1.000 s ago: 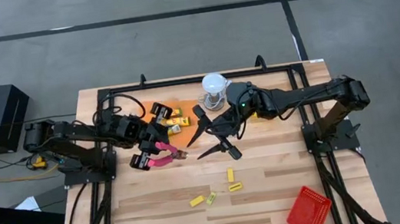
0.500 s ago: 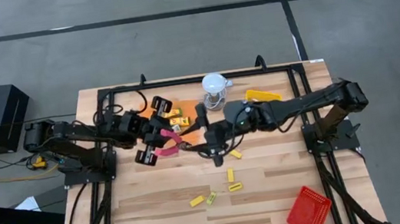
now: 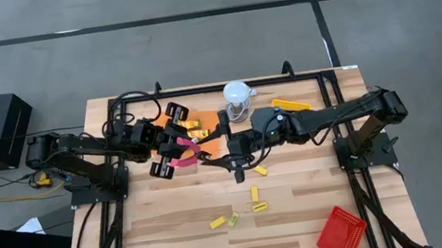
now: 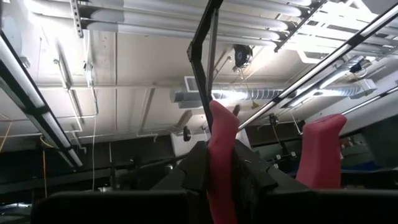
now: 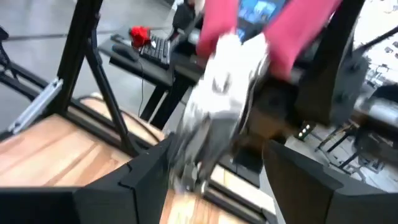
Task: Pick & Place School Supplies
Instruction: Put the pink hole puncher into the yellow bin
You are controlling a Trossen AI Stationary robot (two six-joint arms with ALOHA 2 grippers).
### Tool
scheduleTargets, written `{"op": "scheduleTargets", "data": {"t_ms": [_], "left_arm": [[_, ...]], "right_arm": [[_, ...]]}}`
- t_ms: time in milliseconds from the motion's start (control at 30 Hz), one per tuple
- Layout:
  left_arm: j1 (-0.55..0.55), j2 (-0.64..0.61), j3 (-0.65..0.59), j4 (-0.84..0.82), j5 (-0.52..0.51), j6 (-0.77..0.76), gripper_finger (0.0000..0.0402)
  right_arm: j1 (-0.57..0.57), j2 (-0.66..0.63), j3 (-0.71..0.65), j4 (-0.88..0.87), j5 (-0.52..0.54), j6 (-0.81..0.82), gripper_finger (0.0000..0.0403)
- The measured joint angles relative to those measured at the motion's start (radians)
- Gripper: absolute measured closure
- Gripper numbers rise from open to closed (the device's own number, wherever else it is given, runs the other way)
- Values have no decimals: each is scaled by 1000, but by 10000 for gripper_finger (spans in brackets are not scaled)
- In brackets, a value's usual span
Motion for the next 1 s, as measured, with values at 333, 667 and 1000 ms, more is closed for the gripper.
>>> {"op": "scheduleTargets", "data": {"t_ms": [333, 667, 1000], "left_arm": [[1, 0, 0, -3, 9, 0, 369], [1, 0, 0, -10, 12, 0, 369], [0, 0, 0, -20, 36, 17, 369]], "right_arm": [[10, 0, 62, -84, -45, 37, 163], [9, 0, 62, -83, -45, 48, 169], [-9, 0, 61, -81, -44, 71, 286]]}}
